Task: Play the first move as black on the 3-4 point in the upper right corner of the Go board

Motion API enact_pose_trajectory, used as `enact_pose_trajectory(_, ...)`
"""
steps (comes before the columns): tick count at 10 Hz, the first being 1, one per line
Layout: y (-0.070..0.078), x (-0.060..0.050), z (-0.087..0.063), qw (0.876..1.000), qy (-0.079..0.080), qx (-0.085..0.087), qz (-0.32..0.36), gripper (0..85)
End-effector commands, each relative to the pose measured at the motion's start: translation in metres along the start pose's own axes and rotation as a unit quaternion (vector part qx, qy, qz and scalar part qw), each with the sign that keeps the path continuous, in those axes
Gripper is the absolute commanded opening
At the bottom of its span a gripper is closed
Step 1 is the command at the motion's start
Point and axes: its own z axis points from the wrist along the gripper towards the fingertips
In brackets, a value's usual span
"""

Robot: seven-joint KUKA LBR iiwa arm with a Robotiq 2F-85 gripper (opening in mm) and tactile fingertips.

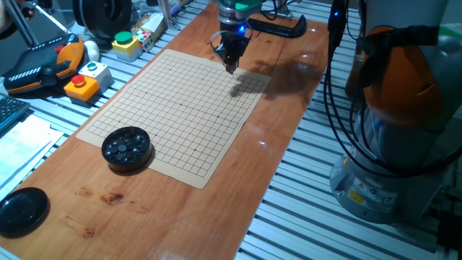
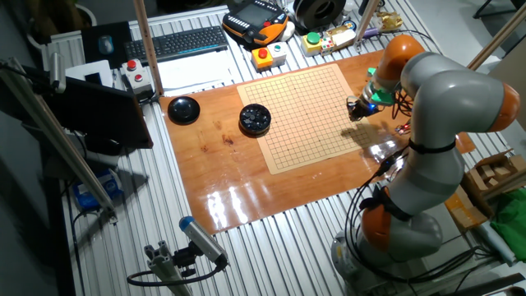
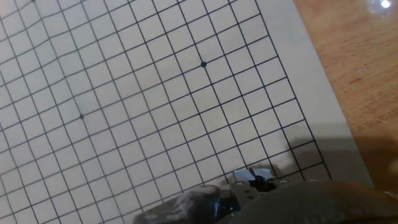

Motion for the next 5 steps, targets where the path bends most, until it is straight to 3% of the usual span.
enact_pose_trajectory(1,-0.002,0.002,0.0,1.0,-0.004,0.007,0.0,0.7)
enact_pose_trajectory(5,-0.013,0.011,0.002,1.0,-0.008,0.007,0.012,0.7)
